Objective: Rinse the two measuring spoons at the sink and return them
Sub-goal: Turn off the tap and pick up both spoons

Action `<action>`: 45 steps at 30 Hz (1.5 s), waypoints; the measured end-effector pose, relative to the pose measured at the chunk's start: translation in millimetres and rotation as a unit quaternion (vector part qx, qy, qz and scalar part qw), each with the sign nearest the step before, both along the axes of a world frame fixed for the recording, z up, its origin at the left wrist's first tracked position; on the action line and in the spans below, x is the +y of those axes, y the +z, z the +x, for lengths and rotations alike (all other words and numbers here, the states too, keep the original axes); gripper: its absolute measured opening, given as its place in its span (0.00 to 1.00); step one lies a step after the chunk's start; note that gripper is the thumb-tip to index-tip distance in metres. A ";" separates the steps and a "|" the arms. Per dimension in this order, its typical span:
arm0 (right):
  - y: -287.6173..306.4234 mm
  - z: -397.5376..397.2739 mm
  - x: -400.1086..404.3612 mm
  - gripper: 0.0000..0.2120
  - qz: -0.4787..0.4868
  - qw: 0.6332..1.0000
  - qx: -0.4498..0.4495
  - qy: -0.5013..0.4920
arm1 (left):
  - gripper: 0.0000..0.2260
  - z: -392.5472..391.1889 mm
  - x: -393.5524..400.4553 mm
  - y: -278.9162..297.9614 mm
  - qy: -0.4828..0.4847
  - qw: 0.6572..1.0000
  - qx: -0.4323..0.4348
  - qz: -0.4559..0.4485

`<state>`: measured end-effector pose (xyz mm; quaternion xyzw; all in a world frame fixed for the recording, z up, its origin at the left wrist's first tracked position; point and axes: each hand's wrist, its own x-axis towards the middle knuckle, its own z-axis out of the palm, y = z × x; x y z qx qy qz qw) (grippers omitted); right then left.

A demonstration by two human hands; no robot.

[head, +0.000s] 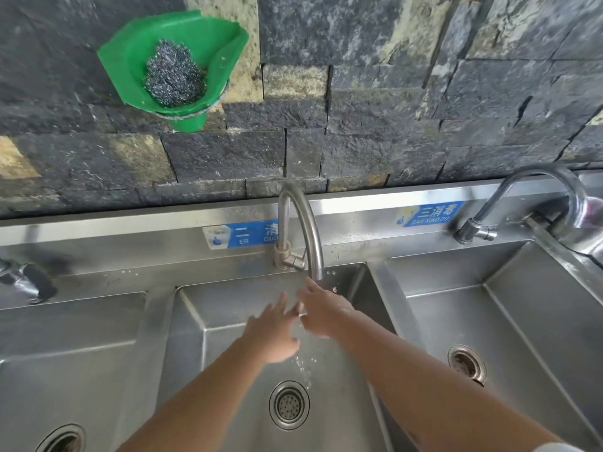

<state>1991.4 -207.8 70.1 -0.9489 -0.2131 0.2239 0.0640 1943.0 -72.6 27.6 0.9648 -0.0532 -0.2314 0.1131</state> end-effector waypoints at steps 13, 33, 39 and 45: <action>-25.8 -166.3 -77.5 0.42 -0.010 0.994 0.060 -0.092 | 0.35 -150.3 -51.5 10.0 0.019 0.999 -0.039 0.012; -64.8 -138.3 -338.7 0.37 -0.005 0.958 0.087 -0.272 | 0.35 -91.6 -302.2 -5.4 -0.022 0.996 0.010 -0.090; -124.2 -92.7 -421.8 0.26 -0.016 0.922 0.173 -0.345 | 0.28 -41.2 -420.7 -72.7 0.009 0.978 0.140 -0.155; -205.0 -53.6 -461.3 0.17 0.039 0.856 0.276 -0.436 | 0.26 -3.2 -487.7 -161.1 0.197 0.928 0.239 -0.205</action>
